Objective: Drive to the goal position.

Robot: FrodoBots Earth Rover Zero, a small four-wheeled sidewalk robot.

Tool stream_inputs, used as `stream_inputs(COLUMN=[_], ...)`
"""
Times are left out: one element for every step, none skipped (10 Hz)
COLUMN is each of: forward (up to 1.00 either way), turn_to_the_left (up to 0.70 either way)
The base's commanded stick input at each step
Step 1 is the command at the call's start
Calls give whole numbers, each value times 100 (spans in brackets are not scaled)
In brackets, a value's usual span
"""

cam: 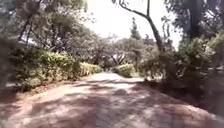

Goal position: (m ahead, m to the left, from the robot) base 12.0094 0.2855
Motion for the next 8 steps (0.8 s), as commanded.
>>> stream_inputs(forward=[70, 70, 70, 70, 70, 70, 70, 70], turn_to_the_left=[0, 0, 0, 0, 0, 0, 0, 0])
